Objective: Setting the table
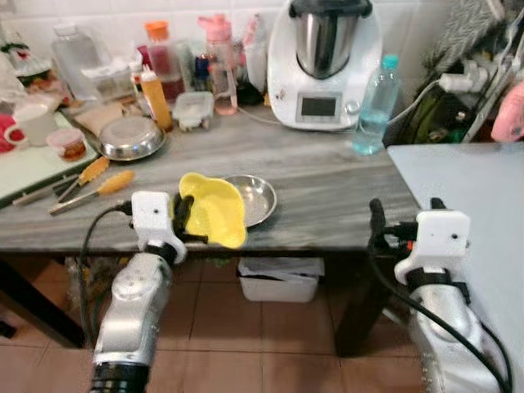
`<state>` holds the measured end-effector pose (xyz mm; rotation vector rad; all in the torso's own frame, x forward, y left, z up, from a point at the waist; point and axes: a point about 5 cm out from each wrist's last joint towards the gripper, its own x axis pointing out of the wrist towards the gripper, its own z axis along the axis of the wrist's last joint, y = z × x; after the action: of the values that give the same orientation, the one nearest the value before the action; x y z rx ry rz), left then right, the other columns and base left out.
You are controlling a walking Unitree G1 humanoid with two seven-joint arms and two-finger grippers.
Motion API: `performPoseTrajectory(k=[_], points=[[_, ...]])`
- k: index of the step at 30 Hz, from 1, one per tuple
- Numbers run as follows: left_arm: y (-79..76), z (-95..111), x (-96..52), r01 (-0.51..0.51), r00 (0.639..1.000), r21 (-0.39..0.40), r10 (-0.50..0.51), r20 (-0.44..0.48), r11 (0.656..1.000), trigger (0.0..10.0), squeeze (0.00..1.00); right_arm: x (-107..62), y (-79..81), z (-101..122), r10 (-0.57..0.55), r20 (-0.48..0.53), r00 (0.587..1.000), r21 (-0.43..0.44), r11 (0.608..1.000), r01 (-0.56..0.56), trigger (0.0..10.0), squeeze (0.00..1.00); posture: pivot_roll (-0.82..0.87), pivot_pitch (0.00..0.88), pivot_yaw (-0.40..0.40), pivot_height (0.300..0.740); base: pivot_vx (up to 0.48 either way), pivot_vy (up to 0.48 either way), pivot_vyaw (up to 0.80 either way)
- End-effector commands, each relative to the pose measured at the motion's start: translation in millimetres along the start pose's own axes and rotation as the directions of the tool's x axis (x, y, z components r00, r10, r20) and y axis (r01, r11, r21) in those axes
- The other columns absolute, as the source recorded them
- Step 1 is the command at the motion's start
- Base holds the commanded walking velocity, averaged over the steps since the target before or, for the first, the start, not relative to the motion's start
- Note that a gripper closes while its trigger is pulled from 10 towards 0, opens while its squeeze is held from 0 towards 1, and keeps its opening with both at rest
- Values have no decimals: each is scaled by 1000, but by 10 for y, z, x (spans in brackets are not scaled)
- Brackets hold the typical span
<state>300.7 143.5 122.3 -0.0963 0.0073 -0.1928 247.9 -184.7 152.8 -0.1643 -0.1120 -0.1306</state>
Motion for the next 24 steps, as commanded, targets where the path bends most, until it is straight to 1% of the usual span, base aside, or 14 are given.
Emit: performPoseTrajectory(k=[1,6,11,18,24], points=[[75,42,6,-17,1000,21,17,5,1000,10000,0,9,34,52,11,22,1000,11,1000,-11,10000,0,-125,0,88,740,0,356,0],[69,46,17,-14,1000,18,14,7,1000,10000,0,12,34,57,8,23,1000,11,1000,-9,10000,0,-125,0,90,740,0,337,0],[30,52,26,-1,1000,34,0,19,999,10000,0,11,36,54,6,22,1000,10,1000,-6,10000,0,-124,0,91,740,0,0,0],[-28,55,33,36,999,13,-37,20,999,10000,0,14,36,52,3,23,1000,9,1000,-4,10000,0,-120,0,89,740,0,0,0],[-42,67,38,58,998,-1,-58,22,998,10000,0,23,48,59,11,30,999,5,1000,-11,10000,0,-117,0,90,740,0,0,0]])
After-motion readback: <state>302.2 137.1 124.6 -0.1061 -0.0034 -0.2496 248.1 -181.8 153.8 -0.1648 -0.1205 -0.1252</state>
